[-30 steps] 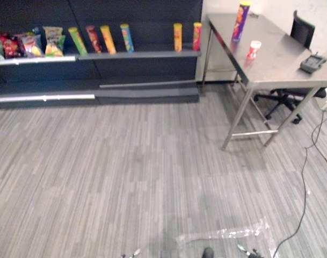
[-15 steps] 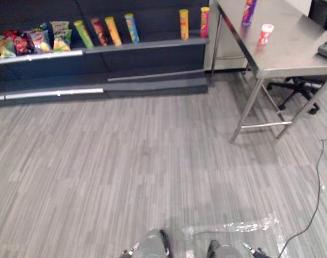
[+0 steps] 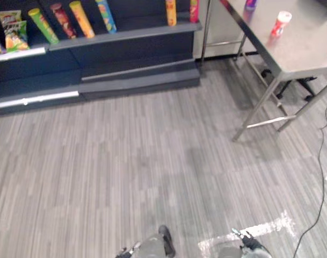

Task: Put the gum and the chips on the shelf.

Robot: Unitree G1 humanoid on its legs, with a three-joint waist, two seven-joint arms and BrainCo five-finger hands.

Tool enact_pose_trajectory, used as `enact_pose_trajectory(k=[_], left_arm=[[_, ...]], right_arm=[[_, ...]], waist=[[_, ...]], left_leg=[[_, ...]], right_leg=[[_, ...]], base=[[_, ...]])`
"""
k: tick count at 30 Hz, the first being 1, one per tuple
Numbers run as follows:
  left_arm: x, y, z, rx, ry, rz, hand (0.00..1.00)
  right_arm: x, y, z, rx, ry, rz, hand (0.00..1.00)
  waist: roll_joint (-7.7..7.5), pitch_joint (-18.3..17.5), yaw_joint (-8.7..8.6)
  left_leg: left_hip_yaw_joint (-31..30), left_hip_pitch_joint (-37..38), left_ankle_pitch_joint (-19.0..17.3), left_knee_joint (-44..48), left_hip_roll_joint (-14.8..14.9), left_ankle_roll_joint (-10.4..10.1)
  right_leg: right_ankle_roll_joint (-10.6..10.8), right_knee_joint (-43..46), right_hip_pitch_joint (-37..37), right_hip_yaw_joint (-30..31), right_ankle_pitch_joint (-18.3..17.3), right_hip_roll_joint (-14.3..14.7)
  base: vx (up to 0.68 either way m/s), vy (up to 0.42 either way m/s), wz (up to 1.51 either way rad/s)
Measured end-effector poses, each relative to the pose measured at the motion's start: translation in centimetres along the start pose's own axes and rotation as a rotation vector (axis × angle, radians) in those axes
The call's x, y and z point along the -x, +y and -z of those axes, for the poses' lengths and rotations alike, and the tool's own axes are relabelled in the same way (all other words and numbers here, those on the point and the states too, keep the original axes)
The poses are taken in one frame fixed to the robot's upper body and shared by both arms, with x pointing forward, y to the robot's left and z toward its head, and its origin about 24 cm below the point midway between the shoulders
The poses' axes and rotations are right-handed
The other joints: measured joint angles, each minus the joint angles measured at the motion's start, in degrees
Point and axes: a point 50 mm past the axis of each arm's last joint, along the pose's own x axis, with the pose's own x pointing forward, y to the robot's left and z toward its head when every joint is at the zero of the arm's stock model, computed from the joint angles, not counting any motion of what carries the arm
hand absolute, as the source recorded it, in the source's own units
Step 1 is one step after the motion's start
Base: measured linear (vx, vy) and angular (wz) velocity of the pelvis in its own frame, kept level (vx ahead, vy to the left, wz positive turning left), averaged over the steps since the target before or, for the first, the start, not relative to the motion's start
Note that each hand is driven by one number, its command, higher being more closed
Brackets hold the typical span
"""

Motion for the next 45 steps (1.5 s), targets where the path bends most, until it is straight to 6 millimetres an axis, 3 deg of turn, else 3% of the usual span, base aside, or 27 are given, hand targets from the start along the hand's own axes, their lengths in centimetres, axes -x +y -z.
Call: enact_pose_trajectory(k=[1, 3, 5, 6, 8, 9, 10, 11, 12, 13, 15, 19, 21, 22, 23, 25, 27, 29, 32, 34, 35, 36, 37, 38, 40, 42, 45], left_arm=[[-0.1, -0.1, -0.5, -0.025, -0.021, 0.008, 0.00], [-0.3, -0.2, -1.4, -0.063, -0.046, -0.002, 0.00], [-0.3, -0.5, -1.6, -0.071, -0.054, -0.015, 0.00], [-0.3, -0.6, -1.7, -0.066, -0.059, -0.030, 0.00], [-0.4, -0.9, -2.1, -0.041, -0.070, -0.037, 0.00], [-0.5, -1.1, -2.5, -0.027, -0.082, -0.034, 0.00], [-0.5, -1.4, -2.7, -0.015, -0.088, -0.028, 0.00], [-0.6, -1.2, -2.8, -0.016, -0.096, -0.032, 0.00], [-0.7, -1.2, -3.2, 0.011, -0.102, -0.041, 0.00], [-0.6, -1.7, -2.8, 0.031, -0.084, -0.034, 0.00], [-0.6, -1.8, -2.4, 0.037, -0.068, -0.031, 0.00], [-0.7, -1.9, -2.6, 0.075, -0.073, -0.033, 0.00], [-0.7, -2.0, -2.8, 0.110, -0.075, -0.039, 0.00], [-0.7, -1.9, -2.7, 0.149, -0.071, -0.047, 0.00], [-0.7, -1.7, -2.7, 0.165, -0.072, -0.056, 0.00], [-0.6, -1.3, -2.3, 0.186, -0.059, -0.073, 0.00], [-0.6, -1.2, -2.1, 0.201, -0.058, -0.077, 0.00], [-0.6, -1.2, -2.2, 0.225, -0.062, -0.081, 0.00], [-0.5, -1.1, -2.1, 0.222, -0.071, -0.089, 0.00], [-0.5, -1.2, -1.9, 0.221, -0.064, -0.088, 0.00], [-0.4, -1.3, -1.5, 0.222, -0.055, -0.086, 0.00], [-0.2, -1.2, -1.0, 0.225, -0.042, -0.088, 0.00], [-0.2, -1.0, -0.8, 0.222, -0.039, -0.092, 0.00], [-0.1, 0.1, -0.8, 0.206, -0.044, -0.114, 0.00], [-0.2, 0.8, -1.1, 0.192, -0.053, -0.119, 0.00], [-0.1, 1.3, -0.8, 0.183, -0.043, -0.131, 0.00], [0.0, 1.0, 0.1, 0.152, 0.000, -0.114, 0.00]], right_arm=[[0.0, -0.1, -0.4, 0.014, -0.018, -0.001, 0.00], [-0.2, 0.3, -1.1, 0.030, -0.041, -0.016, 0.00], [-0.2, 0.6, -1.5, 0.043, -0.063, -0.027, 0.00], [-0.3, 0.8, -1.8, 0.049, -0.080, -0.035, 0.00], [-0.3, 0.9, -2.1, 0.049, -0.094, -0.039, 0.00], [-0.3, 0.9, -2.2, 0.049, -0.097, -0.038, 0.00], [-0.3, 0.8, -2.0, 0.047, -0.093, -0.033, 0.00], [-0.2, 0.8, -1.6, 0.045, -0.079, -0.032, 0.00], [-0.3, 0.6, -1.7, 0.016, -0.075, -0.021, 0.00], [-0.4, 0.2, -2.2, 0.009, -0.085, -0.007, 0.00], [-0.3, -0.7, -2.1, -0.028, -0.084, 0.028, 0.00], [0.4, -2.5, 0.0, -0.023, -0.014, 0.077, 0.00], [0.5, -2.8, 0.5, -0.042, 0.011, 0.092, 0.00], [0.5, -3.0, 0.7, -0.042, 0.017, 0.098, 0.00], [0.6, -3.3, 0.8, -0.038, 0.022, 0.103, 0.00], [0.8, -3.3, 1.3, -0.035, 0.034, 0.103, 0.00], [0.8, -3.3, 1.4, -0.050, 0.032, 0.109, 0.00], [0.8, -3.4, 1.3, -0.067, 0.030, 0.117, 0.00], [0.6, -2.7, 0.9, -0.105, 0.016, 0.105, 0.00], [0.5, -2.5, 0.7, -0.111, 0.009, 0.101, 0.00], [0.5, -2.5, 0.7, -0.104, 0.011, 0.099, 0.00], [0.5, -2.3, 0.9, -0.089, 0.016, 0.092, 0.00], [0.6, -2.0, 1.3, -0.089, 0.027, 0.084, 0.00], [0.7, -0.9, 2.4, -0.098, 0.065, 0.057, 0.00], [0.7, 0.0, 2.8, -0.106, 0.083, 0.038, 0.00], [0.7, 0.3, 2.9, -0.108, 0.084, 0.030, 0.00], [0.7, 0.1, 2.7, -0.104, 0.077, 0.030, 0.00]], waist=[[0.62, 0.4, -0.31], [0.29, 0.6, -0.39], [0.79, 1.0, -0.56], [0.94, 1.2, -1.33], [1.21, 1.4, -1.58], [1.59, 1.8, -1.56], [1.99, 2.1, -1.74], [1.10, 2.2, -1.78], [1.39, 3.7, -1.10], [2.84, 3.9, -1.10], [3.65, 4.1, -1.61], [3.84, 3.7, -1.57], [3.78, 3.6, -1.54], [4.18, 3.4, -1.55], [4.43, 3.2, -1.48], [3.90, 3.2, -1.25], [4.08, 2.8, -1.30], [4.13, 2.8, -1.17], [3.66, 2.7, -0.59], [3.68, 2.7, -0.57], [4.06, 2.5, -0.52], [3.76, 2.2, 0.01], [3.23, 1.6, 0.20], [0.39, 0.4, 0.32], [-1.42, -0.2, 0.36], [-2.21, -1.4, 0.41], [-1.96, -2.2, 0.78]], left_leg=[[-0.3, 3.1, -0.4, -2.0, -0.3, 0.7], [-0.6, 8.3, -0.4, -5.0, -0.6, 0.7], [-0.3, 15.3, -0.4, -9.3, -1.3, 0.6], [-0.2, 17.0, -0.4, -9.7, -1.3, 0.6], [-0.7, 18.5, -0.5, -9.8, -1.1, 0.6], [-1.0, 19.4, -0.8, -10.5, -0.5, 0.1], [-1.9, 20.5, -2.1, -11.9, 0.1, -2.3], [-2.1, 21.3, -2.8, -12.8, -0.3, -4.0], [-2.6, 23.5, -3.3, -14.2, 0.1, -7.5], [-2.4, 23.5, -2.4, -15.1, 1.4, -7.4], [-3.5, 24.2, -1.1, -15.3, 2.3, -7.2], [-6.7, 22.9, -0.8, -10.4, 4.8, -8.0], [-9.2, 18.5, -0.1, -1.4, 6.3, -9.3], [-11.4, 14.7, 1.6, 7.9, 7.9, -11.5], [-12.6, 11.0, 5.4, 16.9, 9.9, -11.8], [-12.9, 8.0, 13.6, 26.9, 12.5, -11.1], [-11.5, 2.8, 7.9, 35.4, 14.1, -10.6], [-7.3, -2.3, 1.7, 34.9, 13.7, -8.9], [-4.5, -6.2, 0.7, 16.9, 10.5, -8.3], [-5.7, -4.9, 7.4, -5.5, 7.3, -9.0], [-7.5, -5.0, 9.5, -11.3, 7.0, -9.1], [-8.3, -5.0, 14.0, -10.0, 6.7, -8.2], [-8.0, -5.0, 14.6, -8.7, 6.1, -7.5], [-7.2, -6.8, 11.9, -4.4, 4.9, -5.3], [-6.9, -8.0, 8.7, -0.8, 4.1, -4.5], [-5.9, -7.2, 6.4, 0.3, 2.7, -3.9], [-1.8, -1.8, 4.2, -1.1, 0.8, -1.1]], right_leg=[[-0.1, 8.4, -2.9, 0.2, 1.3, -0.6], [-1.2, 20.5, -6.8, -0.6, -4.8, 0.4], [-4.3, 23.1, -9.4, -5.4, -12.9, 2.5], [-5.1, 19.8, -10.7, -8.5, -14.9, 3.6], [-5.5, 9.8, -12.7, -11.1, -15.1, 5.5], [-4.4, 1.4, -12.7, -11.1, -14.0, 7.1], [-2.9, -12.2, -11.9, -10.4, -10.5, 9.0], [-2.5, -19.3, -11.0, -9.2, -7.4, 9.1], [-6.6, -21.4, -9.5, -8.9, 0.2, 10.3], [-5.9, -20.7, -9.5, -9.3, -1.1, 11.7], [-6.8, -13.6, -11.5, -9.3, -7.7, 11.4], [-7.0, -6.8, -12.2, -11.0, -14.7, 10.9], [-7.1, -7.3, -11.0, -11.7, -15.8, 11.1], [-7.2, -8.6, -9.1, -12.2, -16.1, 11.7], [-7.4, -9.4, -6.8, -12.6, -16.4, 12.3], [-8.3, -11.1, -2.3, -12.6, -17.5, 13.3], [-8.9, -13.3, 0.9, -12.5, -18.2, 13.7], [-8.1, -17.1, 5.0, -12.4, -17.8, 13.5], [-6.4, -20.4, 9.3, -11.2, -17.5, 12.3], [-3.1, -21.8, 11.5, -9.7, -18.2, 10.9], [-1.9, -22.2, 12.5, -8.7, -18.8, 10.8], [-0.9, -23.4, 14.2, -7.4, -19.1, 10.4], [-0.8, -24.8, 15.1, -6.9, -19.0, 10.1], [-1.0, -27.6, 16.3, -4.8, -17.9, 9.2], [-0.6, -28.6, 16.4, -4.4, -14.5, 8.4], [0.8, -28.2, 16.4, -3.1, -11.0, 6.9], [1.0, -15.9, 11.3, 2.1, -7.5, 3.3]], base=[[0.29, 0.116, 0.15], [0.34, 0.062, 0.11], [0.37, -0.024, -0.02], [0.29, -0.082, 0.10], [0.30, -0.182, 0.29], [0.39, -0.280, 0.58], [0.35, -0.253, 0.64], [0.36, -0.254, 0.63], [0.29, -0.205, 0.22], [0.35, -0.289, 0.12], [0.27, -0.246, 0.07], [0.23, -0.176, 0.20], [0.24, -0.188, 0.16], [0.23, -0.112, 0.04], [0.25, -0.078, -0.02], [0.32, -0.040, -0.11], [0.33, -0.020, -0.05], [0.33, 0.064, -0.06], [0.31, 0.172, -0.26], [0.38, 0.371, -0.42], [0.33, 0.372, -0.52], [0.38, 0.343, -0.48], [0.42, 0.272, -0.45], [0.44, 0.232, -0.18], [0.41, 0.211, -0.07], [0.37, 0.254, -0.18], [0.34, 0.239, -0.42]])
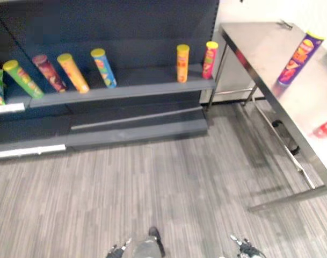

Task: Put the gum and the chips on the shelf.

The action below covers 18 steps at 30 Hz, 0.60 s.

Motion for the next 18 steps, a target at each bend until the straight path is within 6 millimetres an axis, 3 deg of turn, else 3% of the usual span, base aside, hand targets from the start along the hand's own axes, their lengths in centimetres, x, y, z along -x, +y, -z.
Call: enact_pose_trajectory(k=[2, 3, 5, 6, 8, 9, 10, 11, 12, 13, 14, 15, 18], left_arm=[[0.0, -0.2, 0.0, -0.050, -0.002, 0.040, 0.00], [0.0, -0.4, 0.0, -0.059, -0.002, 0.049, 0.00], [0.0, -0.6, -0.2, -0.084, -0.012, 0.064, 0.00], [0.0, -0.8, -0.1, -0.091, -0.009, 0.072, 0.00], [0.1, -1.1, 0.2, -0.087, -0.002, 0.078, 0.00], [0.1, -1.1, 0.2, -0.084, 0.000, 0.076, 0.00], [0.1, -1.0, 0.2, -0.072, 0.005, 0.070, 0.00], [0.1, -0.9, 0.2, -0.069, 0.006, 0.067, 0.00], [0.2, -1.1, 0.6, -0.038, 0.025, 0.064, 0.00], [0.3, -1.7, 1.0, -0.025, 0.038, 0.075, 0.00], [0.4, -2.2, 1.2, -0.027, 0.044, 0.093, 0.00], [0.4, -2.4, 1.2, -0.025, 0.046, 0.101, 0.00], [0.4, -2.4, 1.1, -0.026, 0.043, 0.107, 0.00]], right_arm=[[0.0, -0.1, -0.4, 0.011, -0.026, -0.008, 0.00], [-0.1, -0.2, -0.7, 0.016, -0.035, -0.008, 0.00], [-0.1, -0.3, -1.3, 0.018, -0.062, -0.006, 0.00], [-0.1, -0.5, -1.6, 0.021, -0.070, -0.004, 0.00], [-0.2, -0.2, -2.0, 0.036, -0.090, -0.015, 0.00], [-0.2, 0.0, -2.2, 0.043, -0.094, -0.020, 0.00], [-0.2, 0.1, -2.3, 0.046, -0.097, -0.026, 0.00], [-0.2, 0.1, -2.2, 0.046, -0.093, -0.026, 0.00], [-0.3, 0.0, -2.4, 0.048, -0.096, -0.023, 0.00], [-0.3, -0.2, -2.9, 0.054, -0.110, -0.019, 0.00], [-0.4, -0.6, -3.6, 0.063, -0.124, -0.012, 0.00], [-0.4, -0.7, -3.7, 0.061, -0.123, -0.012, 0.00], [-0.4, -0.9, -3.5, 0.064, -0.109, -0.009, 0.00]], waist=[[0.80, -0.2, -0.75], [1.49, 0.1, -0.90], [1.88, 0.4, -0.96], [2.31, 0.7, -0.98], [2.56, 0.8, -1.42], [2.57, 0.8, -1.61], [2.29, 0.8, -1.67], [1.93, 0.8, -1.62], [2.52, 0.8, -1.39], [4.40, 0.8, -1.45], [5.78, 1.5, -1.96], [5.75, 2.1, -1.99], [5.77, 2.3, -2.01]], left_leg=[[1.2, 3.7, -1.0, -1.4, -0.6, 1.2], [1.4, 4.8, -1.3, -1.8, -0.5, 1.7], [1.8, 10.8, -1.9, -5.5, -0.4, 1.6], [2.6, 14.7, -2.2, -8.3, -0.4, 1.0], [4.6, 18.7, -2.4, -11.0, -0.3, -0.1], [5.0, 19.2, -2.5, -11.4, -0.2, -0.8], [6.4, 19.7, -2.7, -11.5, -0.2, -1.9], [7.0, 20.2, -2.8, -12.0, -0.7, -2.7], [8.5, 21.5, -2.4, -13.5, -0.5, -3.9], [10.2, 21.7, -1.8, -14.7, 0.2, -4.7], [11.9, 22.1, -1.3, -16.0, 0.2, -5.3], [12.9, 22.9, -1.1, -16.7, -0.2, -5.6], [14.1, 24.9, -0.8, -17.4, -0.2, -5.9]], right_leg=[[-0.2, 14.4, -7.3, 2.4, 8.4, -2.0], [0.2, 17.6, -8.4, 2.7, 10.1, -2.2], [-1.1, 30.7, -12.5, 0.2, 4.9, -2.0], [-2.8, 35.0, -13.7, -4.2, 0.0, -2.1], [-5.7, 32.8, -16.0, -13.4, -5.5, -2.5], [-6.1, 30.0, -16.5, -16.2, -5.7, -2.5], [-5.9, 21.1, -16.6, -21.6, -4.6, -2.1], [-6.2, 15.6, -16.6, -24.5, -1.9, -2.0], [-8.9, 10.8, -14.7, -29.6, -3.5, -0.3], [-9.1, 8.7, -14.7, -32.0, -3.4, 1.4], [-10.4, 8.3, -14.8, -35.6, -4.2, 1.6], [-12.6, 9.4, -14.7, -39.4, -5.6, 0.7], [-13.3, 11.3, -13.6, -42.1, -6.1, 0.3]], base=[[0.30, 0.190, -0.21], [0.28, 0.136, -0.12], [0.28, 0.050, -0.18], [0.28, -0.015, -0.25], [0.21, -0.062, -0.33], [0.16, -0.112, -0.35], [0.13, -0.110, -0.33], [0.22, -0.147, -0.63], [0.21, -0.116, -0.74], [0.25, -0.115, -0.86], [0.21, -0.119, -0.70], [0.15, -0.095, -0.55], [0.08, -0.069, -0.26]])
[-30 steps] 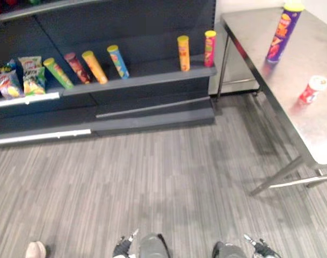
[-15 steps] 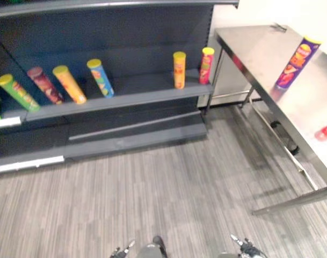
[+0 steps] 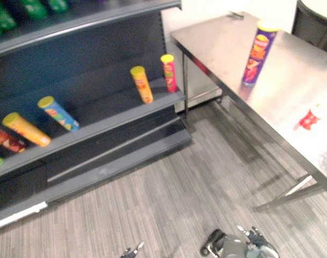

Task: Put the gum and the chips on the shelf.

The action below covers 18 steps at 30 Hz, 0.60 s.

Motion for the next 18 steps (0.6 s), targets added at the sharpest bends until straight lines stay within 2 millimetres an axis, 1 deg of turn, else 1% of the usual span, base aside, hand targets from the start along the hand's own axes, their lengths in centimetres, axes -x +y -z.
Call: enact_pose_trajectory(k=[1, 3, 4, 5, 6, 7, 8, 9, 10, 11, 12, 13, 14, 15, 16, 17, 18], left_arm=[[-0.1, 0.0, -0.2, -0.004, -0.005, 0.009, 0.00], [-0.1, -0.2, -0.6, -0.010, -0.016, 0.021, 0.00], [-0.2, -0.2, -0.8, -0.015, -0.023, 0.022, 0.00], [-0.3, -0.1, -1.3, -0.019, -0.032, 0.021, 0.00], [-0.3, -0.1, -1.2, -0.019, -0.025, 0.019, 0.00], [-0.3, -0.4, -0.9, -0.016, -0.009, 0.023, 0.00], [-0.3, -0.6, -0.7, -0.009, -0.003, 0.028, 0.00], [-0.3, -0.4, -0.8, -0.012, -0.005, 0.025, 0.00], [-0.3, -0.1, -1.2, -0.012, -0.018, 0.018, 0.00], [-0.3, 0.0, -1.0, -0.003, -0.014, 0.013, 0.00], [-0.2, 0.1, -0.8, 0.000, -0.009, 0.009, 0.00], [-0.2, 0.1, -0.8, 0.007, -0.014, 0.006, 0.00], [-0.2, 0.0, -0.9, 0.010, -0.017, 0.007, 0.00], [-0.2, -0.2, -1.0, 0.015, -0.026, 0.010, 0.00], [-0.2, -0.1, -1.1, 0.019, -0.033, 0.008, 0.00], [-0.2, -0.1, -1.0, 0.019, -0.039, 0.002, 0.00], [-0.2, -0.1, -1.2, 0.022, -0.052, -0.008, 0.00]], right_arm=[[0.0, -0.1, 0.1, 0.001, 0.003, 0.002, 0.00], [0.1, -0.1, 0.1, 0.002, -0.001, -0.001, 0.00], [0.1, 0.0, 0.2, 0.000, 0.001, -0.005, 0.00], [0.2, 0.2, 0.5, -0.007, 0.009, -0.008, 0.00], [0.2, 0.0, 0.5, -0.006, 0.009, -0.006, 0.00], [0.2, -0.3, 0.3, 0.010, 0.000, -0.009, 0.00], [0.2, -0.5, 0.0, 0.028, -0.005, -0.013, 0.00], [0.2, -0.5, 0.1, 0.040, -0.002, -0.017, 0.00], [0.2, -0.5, 0.2, 0.054, 0.005, -0.021, 0.00], [0.2, -0.5, 0.3, 0.064, 0.008, -0.025, 0.00], [0.3, -0.5, 0.5, 0.060, 0.010, -0.023, 0.00], [0.3, -0.9, 0.4, 0.052, 0.007, -0.009, 0.00], [0.4, -1.3, 0.6, 0.040, 0.014, 0.005, 0.00], [0.7, -2.1, 1.3, 0.016, 0.037, 0.037, 0.00], [0.9, -2.5, 1.9, 0.009, 0.060, 0.058, 0.00], [1.0, -2.8, 2.2, 0.004, 0.073, 0.071, 0.00], [1.0, -2.9, 2.2, -0.008, 0.074, 0.079, 0.00]], waist=[[0.01, 0.0, -0.03], [-0.36, -0.1, -0.04], [-0.61, 0.0, -0.04], [-1.03, 0.1, -0.18], [-0.87, 0.1, -0.26], [0.27, -0.2, -0.23], [0.74, -0.3, -0.18], [0.60, -0.2, -0.16], [0.05, -0.1, 0.06], [0.43, 0.0, 0.01], [-0.04, 0.4, 0.01], [0.70, 0.2, 0.03], [0.97, 0.3, -0.03], [1.08, 0.2, 0.17], [1.01, 0.2, 0.28], [0.94, 0.3, 0.41], [0.73, 0.3, 0.42]], left_leg=[[0.1, 0.7, 0.0, -0.1, 0.1, -0.1], [1.2, 0.9, -0.2, -0.6, -0.1, -0.5], [1.8, 0.6, -1.2, -0.6, -0.5, -1.2], [2.5, -0.4, -3.3, 1.7, -0.3, -1.5], [3.1, -1.5, -5.2, 4.4, 0.7, -1.7], [4.9, -2.9, -9.1, 10.3, 3.5, -2.2], [7.0, -2.6, -10.9, 15.5, 5.2, -3.5], [7.9, -2.9, -11.3, 20.4, 6.3, -3.2], [7.3, -5.7, -9.5, 32.5, 10.1, -0.3], [3.8, -8.5, -4.9, 42.7, 13.0, 3.2], [1.0, -10.2, -4.2, 46.5, 13.8, 3.0], [-3.8, -12.9, -6.2, 49.9, 13.5, 1.7], [-6.0, -14.2, -7.0, 50.2, 13.4, 1.4], [-8.7, -16.5, -7.9, 49.2, 12.5, 1.5], [-10.8, -18.3, -8.0, 47.2, 11.8, 1.8], [-13.0, -20.4, -7.9, 42.5, 11.1, 1.6], [-16.2, -21.8, -7.4, 34.9, 9.8, 1.0]], right_leg=[[-0.1, -0.1, 0.8, -1.0, -0.2, 0.0], [0.7, -1.2, 0.8, -1.6, -1.3, 0.0], [0.6, -2.1, 0.7, -2.6, -2.3, 0.1], [0.8, -2.1, 0.5, -2.9, -4.0, 0.1], [0.9, -2.0, 0.2, -2.7, -4.3, 0.1], [0.1, -1.1, -0.1, -1.9, -5.1, 0.6], [0.3, -0.2, -0.4, -0.4, -6.4, 1.2], [0.3, 0.3, -0.6, 0.9, -7.1, 1.4], [-0.1, -0.3, -1.0, 4.2, -7.4, 3.1], [-0.1, -2.1, 0.1, 7.6, -7.4, 4.7], [-0.2, -3.0, 0.5, 9.4, -7.3, 5.6], [-0.2, -4.3, 1.4, 12.8, -7.1, 7.1], [-0.2, -5.2, 2.1, 14.2, -7.1, 7.9], [0.0, -6.6, 3.3, 17.4, -6.9, 9.3], [0.4, -7.4, 4.2, 19.9, -6.7, 10.1], [0.8, -8.1, 5.0, 22.8, -6.5, 10.9], [1.3, -8.4, 4.9, 26.3, -6.3, 11.4]], base=[[0.03, -0.048, -0.06], [0.02, -0.037, -0.06], [-0.01, -0.011, -0.11], [0.00, -0.011, -0.19], [0.01, -0.024, -0.44], [0.14, 0.018, -0.77], [0.14, 0.028, -0.87], [0.23, 0.014, -1.07], [0.23, -0.084, -1.28], [0.26, -0.079, -1.42], [0.24, -0.045, -1.52], [0.16, 0.024, -1.14], [0.21, 0.026, -1.32], [0.22, 0.032, -1.15], [0.27, 0.058, -1.45], [0.26, 0.117, -1.62], [0.17, 0.097, -1.58]])
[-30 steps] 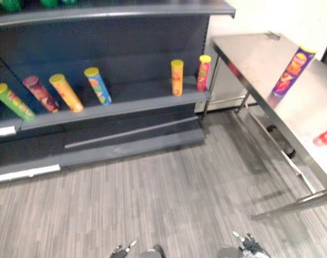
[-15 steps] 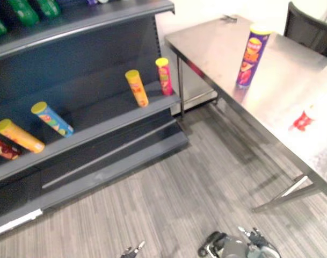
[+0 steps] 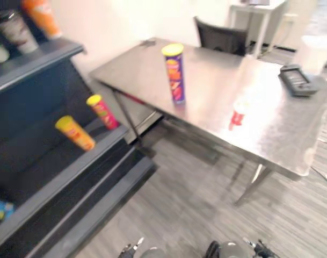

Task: Put the gum and the chips on the shelf.

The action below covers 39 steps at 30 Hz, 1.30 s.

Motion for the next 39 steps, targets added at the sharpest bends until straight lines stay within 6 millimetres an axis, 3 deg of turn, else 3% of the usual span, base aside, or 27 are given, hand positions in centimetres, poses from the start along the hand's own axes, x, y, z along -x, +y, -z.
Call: enact_pose_trajectory(k=[2, 4, 6, 7, 8, 9, 11, 13, 15, 21, 28, 30, 33, 36, 38, 39], left_arm=[[0.1, 0.1, 0.2, 0.002, 0.007, -0.011, 0.00], [0.1, 0.2, 0.4, 0.002, 0.011, -0.014, 0.00], [0.2, 0.0, 0.7, 0.006, 0.017, -0.013, 0.00], [0.3, 0.0, 1.0, 0.015, 0.022, -0.016, 0.00], [0.3, 0.8, 0.9, 0.004, 0.021, -0.031, 0.00], [0.3, 1.1, 0.9, -0.004, 0.023, -0.038, 0.00], [0.2, 1.7, 0.5, -0.020, 0.008, -0.047, 0.00], [0.2, 1.8, 0.5, -0.027, 0.009, -0.045, 0.00], [0.2, 1.6, 0.5, -0.040, 0.006, -0.039, 0.00], [0.3, 0.5, 0.9, -0.050, 0.013, -0.011, 0.00], [0.6, 0.6, 1.8, -0.053, 0.035, -0.011, 0.00], [0.6, 0.8, 1.8, -0.060, 0.034, -0.012, 0.00], [0.8, 1.3, 2.3, -0.059, 0.047, -0.021, 0.00], [0.9, 1.7, 2.6, -0.043, 0.055, -0.035, 0.00], [0.8, 1.6, 2.3, -0.044, 0.048, -0.033, 0.00], [0.9, 1.6, 2.3, -0.050, 0.043, -0.029, 0.00]], right_arm=[[0.0, -0.3, 0.0, -0.023, -0.003, 0.012, 0.00], [0.2, -0.8, 0.3, -0.018, 0.002, 0.026, 0.00], [0.3, -1.3, 0.5, -0.015, 0.006, 0.038, 0.00], [0.5, -1.7, 0.9, -0.019, 0.015, 0.052, 0.00], [0.7, -1.2, 2.0, -0.047, 0.040, 0.047, 0.00], [0.9, -1.0, 2.7, -0.063, 0.059, 0.048, 0.00], [1.2, -0.2, 3.9, -0.106, 0.101, 0.040, 0.00], [1.1, 0.1, 3.8, -0.115, 0.096, 0.037, 0.00], [1.1, -0.1, 3.7, -0.131, 0.093, 0.048, 0.00], [1.4, -1.8, 4.2, -0.211, 0.095, 0.136, 0.00], [1.7, -4.7, 3.6, -0.320, 0.063, 0.281, 0.00], [2.1, -6.7, 3.2, -0.416, 0.035, 0.367, 0.00], [2.4, -9.9, 1.0, -0.519, -0.047, 0.479, 0.00], [2.5, -13.1, -4.1, -0.549, -0.195, 0.557, 0.00], [3.0, -14.6, -8.7, -0.511, -0.338, 0.584, 0.00], [3.6, -14.8, -12.9, -0.465, -0.479, 0.591, 0.00]], waist=[[-0.16, 0.1, -0.07], [-0.18, 0.0, -0.17], [0.35, -0.3, -0.33], [0.28, -0.8, -0.35], [-1.60, -1.9, -0.84], [-2.50, -2.5, -0.85], [-3.98, -3.5, -0.46], [-3.95, -3.5, -0.57], [-3.72, -3.7, -0.64], [-0.82, -6.0, -0.57], [-1.13, -6.6, -0.52], [-1.56, -6.9, -0.53], [-2.28, -7.8, -0.99], [-2.64, -8.4, -2.38], [-2.53, -8.6, -2.97], [-2.37, -8.7, -3.35]], left_leg=[[-7.5, -0.6, 3.2, -14.5, -2.4, -1.7], [-11.3, -0.4, 7.0, -22.0, -3.7, -2.9], [-11.8, 0.3, 10.5, -24.9, -4.2, -3.9], [-11.3, 1.8, 15.2, -25.2, -4.7, -3.4], [-8.6, 3.5, 14.8, -26.4, -6.5, -2.7], [-7.2, 4.0, 14.6, -27.1, -7.2, -2.3], [-2.7, 5.2, 13.9, -27.8, -8.5, -1.2], [0.0, 6.8, 13.5, -27.9, -9.0, -0.5], [1.1, 8.1, 13.5, -28.1, -9.9, -0.5], [1.8, 10.1, 13.5, -32.9, -10.6, -0.5], [0.5, 11.8, 14.6, -37.6, -10.8, -0.3], [0.7, 11.7, 14.8, -38.1, -10.9, -0.4], [0.9, 11.7, 14.8, -38.8, -11.4, -0.4], [0.9, 10.8, 15.0, -38.6, -11.9, 0.1], [1.0, 10.7, 14.9, -38.6, -11.9, 0.1], [0.9, 10.8, 14.9, -38.6, -11.9, 0.1]], right_leg=[[1.6, -0.2, -0.2, 5.2, 0.2, 0.3], [3.7, -0.7, 0.1, 9.8, 0.3, 0.4], [6.0, -1.1, 0.1, 12.9, 0.8, 0.7], [7.6, -1.6, 0.4, 15.6, 1.2, 0.5], [9.4, -3.8, 1.3, 16.9, 2.2, -1.5], [10.4, -5.4, 1.6, 17.5, 3.0, -2.2], [12.4, -11.8, 2.6, 16.9, 8.7, -3.3], [12.7, -15.7, 4.1, 15.8, 12.8, -3.7], [12.4, -17.3, 4.8, 13.2, 14.6, -4.5], [12.3, -19.9, 5.0, 9.8, 14.8, -4.2], [11.3, -22.3, 6.2, 6.2, 13.7, -3.5], [11.1, -23.3, 6.2, 5.9, 13.9, -3.4], [11.1, -24.5, 6.2, 5.8, 15.9, -3.6], [11.4, -25.1, 5.7, 5.9, 17.2, -3.6], [11.5, -25.1, 5.8, 6.1, 17.3, -3.5], [11.5, -25.1, 5.7, 6.1, 17.3, -3.5]], base=[[0.18, 0.188, -1.62], [0.22, 0.239, -1.33], [0.26, 0.291, -1.14], [0.34, 0.393, -1.09], [0.29, 0.338, -0.84], [0.29, 0.322, -0.66], [0.25, 0.280, -0.82], [0.17, 0.195, -0.80], [0.06, 0.080, -0.58], [0.02, 0.010, -0.09], [-0.08, -0.017, 0.06], [-0.02, 0.003, -0.06], [0.03, 0.013, -0.05], [0.07, 0.008, -0.03], [0.07, -0.012, -0.06], [0.05, -0.024, -0.05]])
